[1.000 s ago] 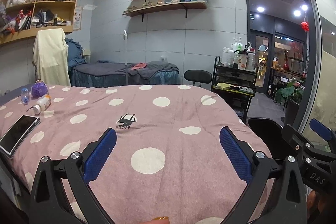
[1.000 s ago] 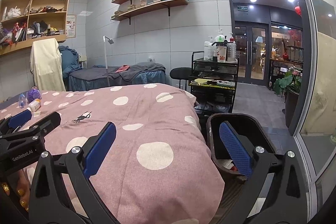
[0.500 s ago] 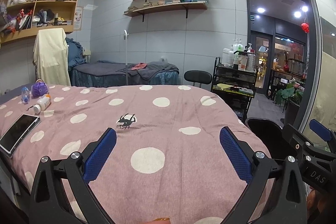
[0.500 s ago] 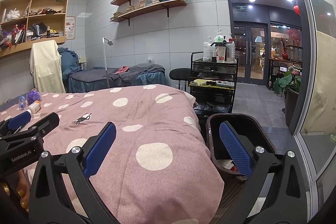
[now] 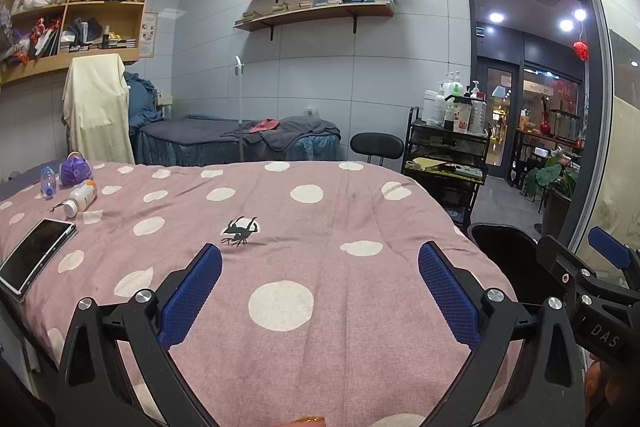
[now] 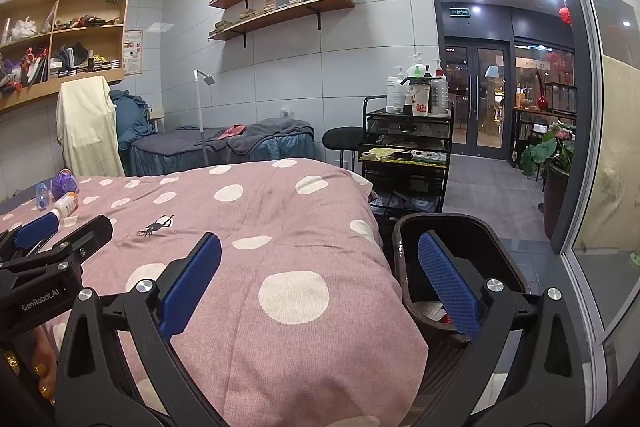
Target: Collect trash
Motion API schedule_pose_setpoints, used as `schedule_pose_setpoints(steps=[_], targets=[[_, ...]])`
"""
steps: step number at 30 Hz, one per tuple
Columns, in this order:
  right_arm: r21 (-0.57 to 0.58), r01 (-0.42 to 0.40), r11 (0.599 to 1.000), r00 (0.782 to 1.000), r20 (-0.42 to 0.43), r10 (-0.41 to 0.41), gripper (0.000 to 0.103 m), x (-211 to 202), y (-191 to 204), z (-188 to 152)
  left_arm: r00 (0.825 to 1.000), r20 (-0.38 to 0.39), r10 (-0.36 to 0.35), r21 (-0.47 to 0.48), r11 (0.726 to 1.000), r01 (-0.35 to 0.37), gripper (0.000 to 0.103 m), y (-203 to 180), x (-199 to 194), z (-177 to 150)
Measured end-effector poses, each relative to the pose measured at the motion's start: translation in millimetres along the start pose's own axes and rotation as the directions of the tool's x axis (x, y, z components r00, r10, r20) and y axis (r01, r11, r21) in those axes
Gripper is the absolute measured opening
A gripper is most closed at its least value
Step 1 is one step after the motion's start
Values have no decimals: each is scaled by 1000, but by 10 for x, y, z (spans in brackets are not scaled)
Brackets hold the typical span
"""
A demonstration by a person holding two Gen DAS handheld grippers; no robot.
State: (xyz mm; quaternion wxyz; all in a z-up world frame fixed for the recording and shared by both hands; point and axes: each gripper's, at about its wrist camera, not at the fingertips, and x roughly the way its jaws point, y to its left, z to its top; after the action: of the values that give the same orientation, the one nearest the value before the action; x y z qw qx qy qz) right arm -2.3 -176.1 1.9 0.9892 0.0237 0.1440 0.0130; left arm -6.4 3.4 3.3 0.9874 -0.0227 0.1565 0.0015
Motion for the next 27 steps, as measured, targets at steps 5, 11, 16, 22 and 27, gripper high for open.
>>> schedule_pose_setpoints(steps=[5,11,16,22,27], targets=[[-1,-1,1000,1000,0,1,97,4,3,0,1000,0,-1,0,1000,1,97,2,1,2],[0,-5,1000,1000,1,5,97,14,1,-3,1000,0,0,1,1000,0,97,-2,-3,2],[0,-4,1000,1000,1,4,97,14,1,-3,1000,-1,0,0,1000,0,97,-3,-7,0],[-1,-4,1000,1000,0,4,97,18,3,-4,1000,-1,0,1,1000,0,97,-6,-11,1],[1,-4,1000,1000,1,4,97,17,3,-2,1000,-1,2,0,1000,-2,97,-7,-9,5]])
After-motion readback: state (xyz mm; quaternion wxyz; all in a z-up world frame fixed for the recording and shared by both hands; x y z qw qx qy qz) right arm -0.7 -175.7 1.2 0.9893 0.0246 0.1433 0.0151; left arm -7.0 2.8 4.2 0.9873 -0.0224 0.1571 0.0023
